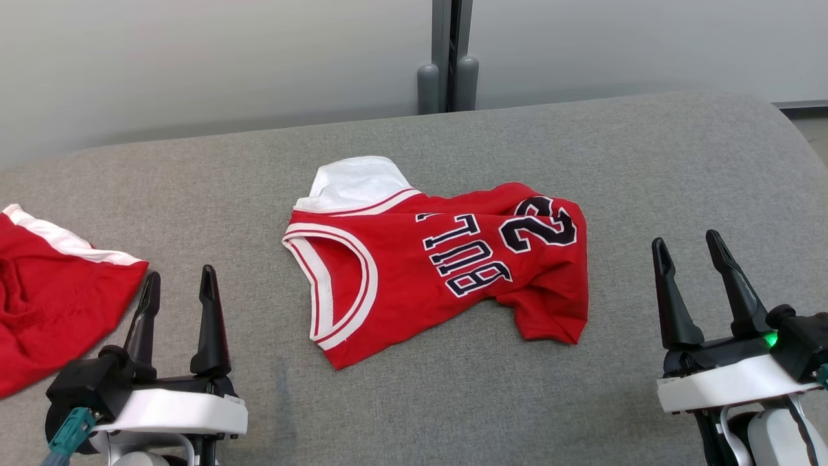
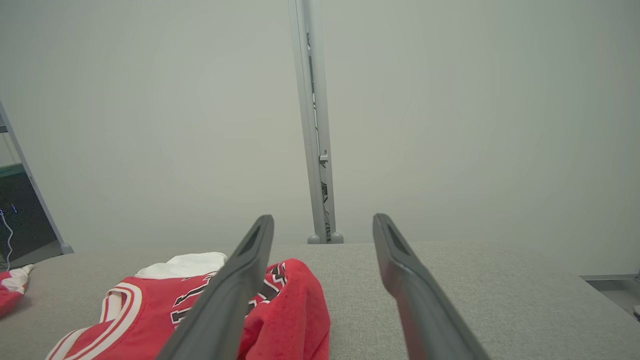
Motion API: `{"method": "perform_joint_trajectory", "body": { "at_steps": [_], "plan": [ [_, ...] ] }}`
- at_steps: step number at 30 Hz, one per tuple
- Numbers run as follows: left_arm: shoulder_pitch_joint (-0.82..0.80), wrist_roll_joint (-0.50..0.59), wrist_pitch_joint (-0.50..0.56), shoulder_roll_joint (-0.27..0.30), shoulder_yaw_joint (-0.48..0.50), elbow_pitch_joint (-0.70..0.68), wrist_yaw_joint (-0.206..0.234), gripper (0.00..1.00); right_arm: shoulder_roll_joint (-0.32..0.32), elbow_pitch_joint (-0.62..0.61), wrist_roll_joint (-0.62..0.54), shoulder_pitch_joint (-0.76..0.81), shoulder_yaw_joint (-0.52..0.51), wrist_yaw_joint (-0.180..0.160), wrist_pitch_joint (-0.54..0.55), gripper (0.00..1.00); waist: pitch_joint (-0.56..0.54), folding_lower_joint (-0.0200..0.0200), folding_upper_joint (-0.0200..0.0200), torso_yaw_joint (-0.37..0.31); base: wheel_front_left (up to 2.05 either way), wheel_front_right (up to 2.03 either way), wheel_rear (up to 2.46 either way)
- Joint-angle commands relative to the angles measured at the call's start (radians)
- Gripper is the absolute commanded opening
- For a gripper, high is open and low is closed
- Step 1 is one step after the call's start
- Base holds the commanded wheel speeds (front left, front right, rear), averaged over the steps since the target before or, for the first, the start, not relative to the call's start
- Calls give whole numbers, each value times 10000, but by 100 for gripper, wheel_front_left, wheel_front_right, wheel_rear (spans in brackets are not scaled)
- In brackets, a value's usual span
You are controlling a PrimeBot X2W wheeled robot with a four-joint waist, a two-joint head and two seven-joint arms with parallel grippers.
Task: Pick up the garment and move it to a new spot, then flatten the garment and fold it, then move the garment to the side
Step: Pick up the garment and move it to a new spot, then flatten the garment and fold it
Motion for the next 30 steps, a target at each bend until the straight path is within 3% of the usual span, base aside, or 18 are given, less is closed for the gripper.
{"method": "perform_joint_trajectory", "body": {
  "at_steps": [1,30],
  "plan": [
    [-24,71,-20,42,42,23,-45,100,-36,45,19,28,-30,23,-32,100,12,0,0,-4,0,0,0],
    [-270,13,-25,-14,-60,389,-258,100,-107,365,196,-101,168,23,-32,100,116,0,0,56,0,0,0]
  ]
}}
